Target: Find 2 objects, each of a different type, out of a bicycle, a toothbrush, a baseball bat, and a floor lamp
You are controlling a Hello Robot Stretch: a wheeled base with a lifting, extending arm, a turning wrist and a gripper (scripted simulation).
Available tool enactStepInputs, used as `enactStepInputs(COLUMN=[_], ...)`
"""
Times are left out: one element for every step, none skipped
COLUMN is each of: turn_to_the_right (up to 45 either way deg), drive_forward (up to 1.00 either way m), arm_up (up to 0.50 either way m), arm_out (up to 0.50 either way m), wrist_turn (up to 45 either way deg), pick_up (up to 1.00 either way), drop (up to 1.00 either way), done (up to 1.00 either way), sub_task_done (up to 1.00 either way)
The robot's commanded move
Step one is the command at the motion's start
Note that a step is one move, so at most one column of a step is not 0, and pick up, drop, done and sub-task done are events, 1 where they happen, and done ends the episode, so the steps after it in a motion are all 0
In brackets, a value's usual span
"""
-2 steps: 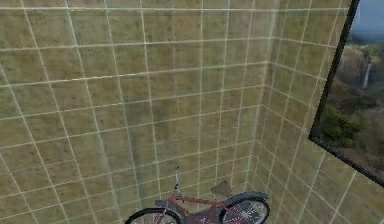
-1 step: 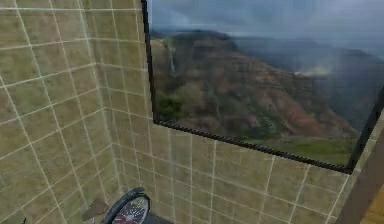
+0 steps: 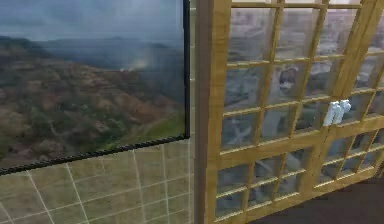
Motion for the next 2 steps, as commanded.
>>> enactStepInputs(turn_to_the_right=[45.0, 33.0], drive_forward=[0.00, 0.00], arm_up=[0.00, 0.00], arm_out=[0.00, 0.00], wrist_turn=[0.0, 0.0], pick_up=[0.00, 0.00], drop=[0.00, 0.00], done=[0.00, 0.00], sub_task_done=[0.00, 0.00])
